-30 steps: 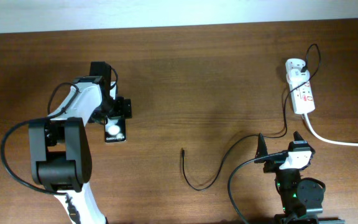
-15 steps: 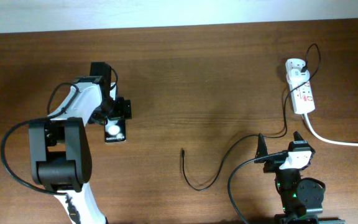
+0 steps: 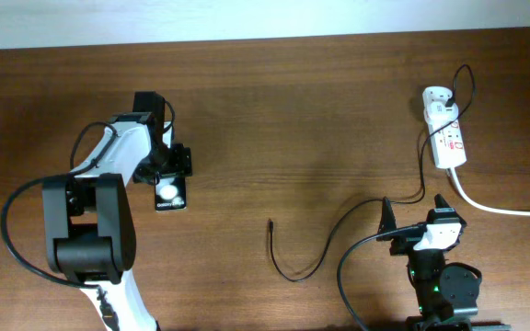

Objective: Plug charger to phone and switch on socket
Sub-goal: 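Close the left gripper on the phone's sides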

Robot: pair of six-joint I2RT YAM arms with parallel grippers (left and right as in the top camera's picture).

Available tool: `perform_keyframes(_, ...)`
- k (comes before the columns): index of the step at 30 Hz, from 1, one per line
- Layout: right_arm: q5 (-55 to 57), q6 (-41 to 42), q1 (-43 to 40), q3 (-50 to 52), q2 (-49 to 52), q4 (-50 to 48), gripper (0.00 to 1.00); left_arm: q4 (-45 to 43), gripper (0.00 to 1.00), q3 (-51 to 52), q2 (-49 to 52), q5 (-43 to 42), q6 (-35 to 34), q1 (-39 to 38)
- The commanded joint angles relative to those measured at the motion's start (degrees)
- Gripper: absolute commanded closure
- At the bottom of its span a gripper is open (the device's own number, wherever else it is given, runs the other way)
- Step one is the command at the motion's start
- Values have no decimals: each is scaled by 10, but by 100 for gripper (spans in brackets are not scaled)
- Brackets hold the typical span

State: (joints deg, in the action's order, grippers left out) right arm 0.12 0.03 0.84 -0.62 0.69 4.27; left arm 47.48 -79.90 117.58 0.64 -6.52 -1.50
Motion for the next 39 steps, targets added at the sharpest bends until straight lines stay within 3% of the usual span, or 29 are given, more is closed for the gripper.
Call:
perform_keyframes(1,-3,2,5,3,-3,3,1,-1,16,-8,9,2,-3,0)
perform_keyframes(2,-3,2,5,3,-3,3,1,-1,23,-8,9,2,-3,0)
perform_keyframes(13,-3,2,5,3,-3,3,1,-1,33,-8,9,2,-3,0)
perform_keyframes(20,-3,2,5,3,-3,3,1,-1,50,-8,9,2,-3,0)
perform_keyframes(25,-3,2,5,3,-3,3,1,-2,69,-8,9,2,-3,0)
perform_keyframes(28,-3,2,5,3,-3,3,1,-4,99,-8,9,2,-3,0)
perform_keyframes(35,-3,2,5,3,-3,3,1,16,100,-21,8,2,-3,0)
perform_keyframes(39,-3,2,5,3,-3,3,1,97,100,-116,7,2,0,0)
